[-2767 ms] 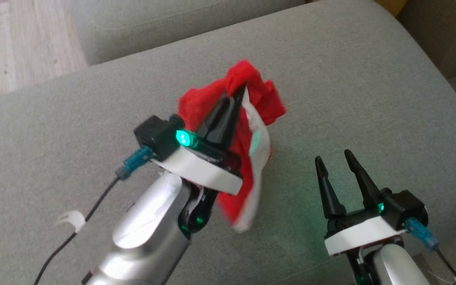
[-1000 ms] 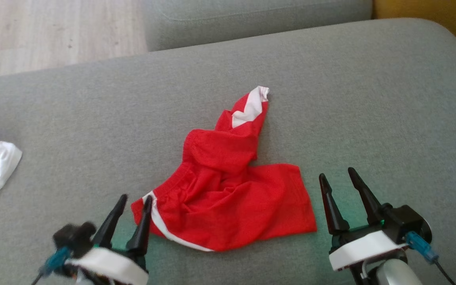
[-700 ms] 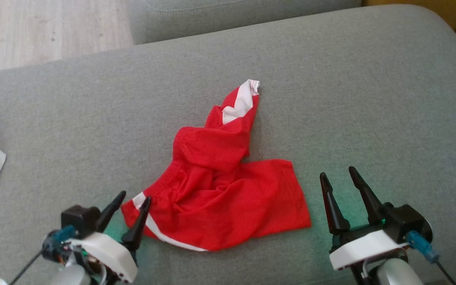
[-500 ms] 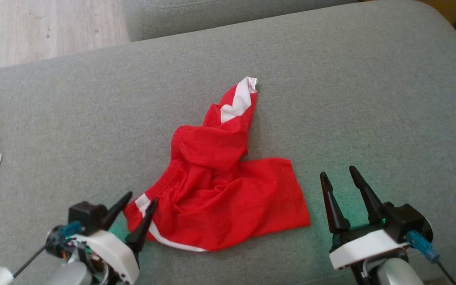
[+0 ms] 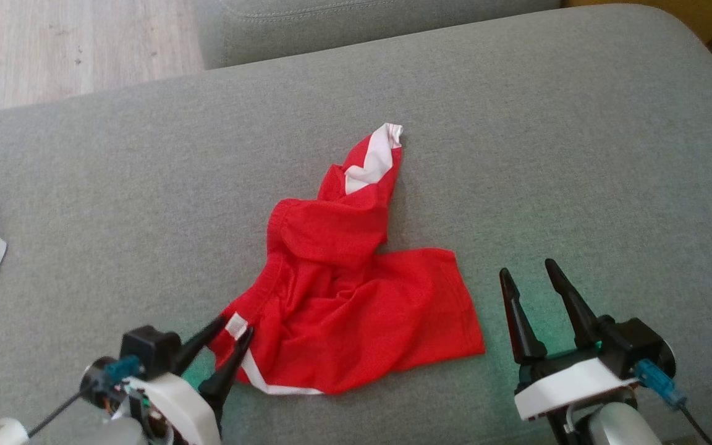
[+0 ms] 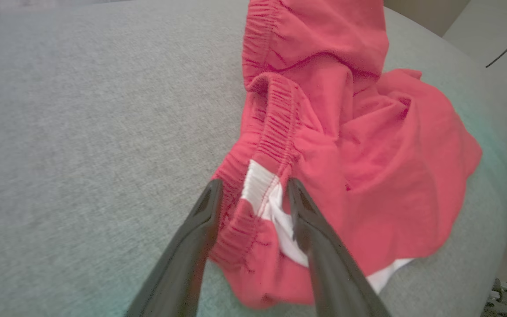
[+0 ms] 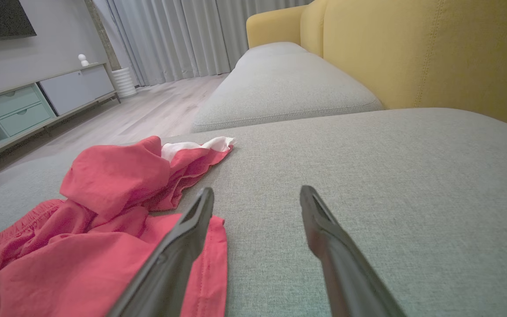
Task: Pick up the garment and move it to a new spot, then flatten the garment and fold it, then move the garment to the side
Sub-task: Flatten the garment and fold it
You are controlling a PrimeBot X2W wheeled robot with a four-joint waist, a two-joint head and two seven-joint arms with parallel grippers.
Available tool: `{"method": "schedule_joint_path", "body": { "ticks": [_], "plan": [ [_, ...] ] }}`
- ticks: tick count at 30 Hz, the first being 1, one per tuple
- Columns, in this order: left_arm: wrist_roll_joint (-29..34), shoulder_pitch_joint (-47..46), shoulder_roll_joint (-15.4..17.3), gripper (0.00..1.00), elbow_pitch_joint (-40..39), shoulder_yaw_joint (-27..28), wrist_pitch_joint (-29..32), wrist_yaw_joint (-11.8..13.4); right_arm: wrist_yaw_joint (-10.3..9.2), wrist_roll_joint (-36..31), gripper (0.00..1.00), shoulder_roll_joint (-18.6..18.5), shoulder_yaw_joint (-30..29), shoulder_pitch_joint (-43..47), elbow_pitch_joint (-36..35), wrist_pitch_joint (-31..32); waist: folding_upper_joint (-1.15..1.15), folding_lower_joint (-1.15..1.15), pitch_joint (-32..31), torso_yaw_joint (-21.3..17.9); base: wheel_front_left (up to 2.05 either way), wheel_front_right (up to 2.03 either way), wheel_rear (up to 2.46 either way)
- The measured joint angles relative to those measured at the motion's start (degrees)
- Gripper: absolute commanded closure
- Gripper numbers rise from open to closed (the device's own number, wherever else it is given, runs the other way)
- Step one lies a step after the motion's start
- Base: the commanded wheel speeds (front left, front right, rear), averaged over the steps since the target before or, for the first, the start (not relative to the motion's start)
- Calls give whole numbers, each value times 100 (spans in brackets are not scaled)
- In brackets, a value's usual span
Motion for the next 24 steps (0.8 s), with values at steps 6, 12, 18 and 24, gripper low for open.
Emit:
{"method": "schedule_joint_path", "body": {
  "ticks": [6,12,18,24],
  "plan": [
    [25,-33,10,70,9,-333,-96,-41,0,1,0,0,1,0,23,0,0,0,-13,0,0,0,0],
    [-80,-133,81,100,1,-612,-71,-41,0,1,0,0,2,0,32,0,0,0,-10,-27,0,0,0],
    [-1093,-411,185,100,-802,-806,330,-41,0,63,0,0,13,-8,38,0,0,0,-20,-123,0,0,0],
    [-2036,-1500,388,100,-1857,-579,851,-41,0,265,0,0,136,-143,10,0,0,0,-51,-339,0,0,0]
  ]
}}
